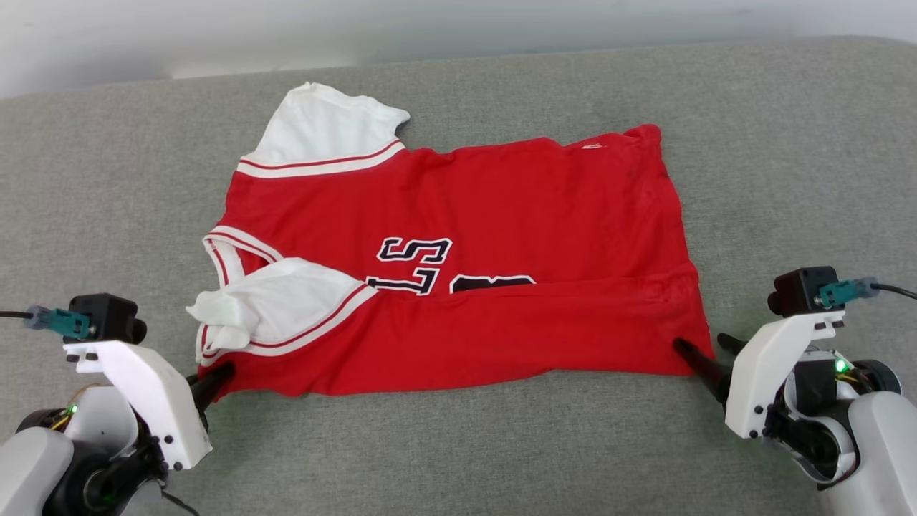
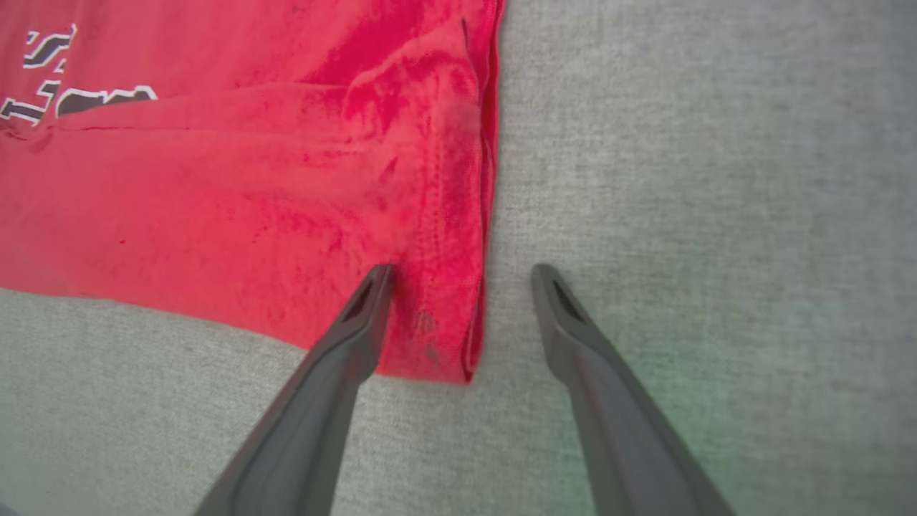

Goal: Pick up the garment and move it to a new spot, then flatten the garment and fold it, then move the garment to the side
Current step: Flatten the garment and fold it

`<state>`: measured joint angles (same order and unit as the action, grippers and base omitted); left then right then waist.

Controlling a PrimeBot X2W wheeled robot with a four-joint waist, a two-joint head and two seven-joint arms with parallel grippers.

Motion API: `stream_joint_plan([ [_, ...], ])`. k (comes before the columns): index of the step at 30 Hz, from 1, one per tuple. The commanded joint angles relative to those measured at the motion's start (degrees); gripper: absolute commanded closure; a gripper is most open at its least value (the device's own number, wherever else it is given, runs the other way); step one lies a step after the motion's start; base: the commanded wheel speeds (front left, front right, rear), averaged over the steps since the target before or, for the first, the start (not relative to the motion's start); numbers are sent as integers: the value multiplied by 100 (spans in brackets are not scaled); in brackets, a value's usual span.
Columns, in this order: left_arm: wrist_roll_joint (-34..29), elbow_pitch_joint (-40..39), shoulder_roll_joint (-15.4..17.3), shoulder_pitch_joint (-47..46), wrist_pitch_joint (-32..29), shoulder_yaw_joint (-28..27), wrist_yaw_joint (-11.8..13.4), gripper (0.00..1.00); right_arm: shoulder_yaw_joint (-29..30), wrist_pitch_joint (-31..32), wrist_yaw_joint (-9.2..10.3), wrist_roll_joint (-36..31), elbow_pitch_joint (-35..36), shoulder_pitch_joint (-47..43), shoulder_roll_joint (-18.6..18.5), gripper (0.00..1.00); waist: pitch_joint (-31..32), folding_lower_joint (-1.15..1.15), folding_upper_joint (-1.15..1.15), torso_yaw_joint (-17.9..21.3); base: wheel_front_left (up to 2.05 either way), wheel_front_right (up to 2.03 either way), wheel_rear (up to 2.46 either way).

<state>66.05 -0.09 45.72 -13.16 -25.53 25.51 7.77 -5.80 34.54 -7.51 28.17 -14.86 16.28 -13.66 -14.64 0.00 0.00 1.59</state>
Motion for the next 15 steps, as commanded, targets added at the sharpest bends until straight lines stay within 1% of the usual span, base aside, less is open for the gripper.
stream_joint_plan([
  [1,-48,-40,-50,-77,48,-12,27,100,-17,67,4,-3,-187,73,31,0,-42,0,0,-67,0,0,0],
  [5,-93,-48,-121,-133,66,57,12,100,-298,336,2,86,-625,76,116,0,-68,0,0,-186,0,0,0],
  [6,-99,-44,-144,-127,72,70,9,100,-367,392,-3,115,-687,61,117,54,-68,0,0,-202,0,0,0],
  [7,-110,-37,-162,-122,88,79,5,100,-418,431,-5,145,-723,60,116,100,-64,0,0,-215,0,0,0],
  [11,-134,6,-178,-52,110,110,3,100,-468,384,-4,174,-655,138,9,100,-2,0,0,-216,0,0,0],
  [15,-126,10,-154,62,197,64,67,100,-462,273,2,188,-454,236,-129,100,170,0,0,-171,0,0,0],
])
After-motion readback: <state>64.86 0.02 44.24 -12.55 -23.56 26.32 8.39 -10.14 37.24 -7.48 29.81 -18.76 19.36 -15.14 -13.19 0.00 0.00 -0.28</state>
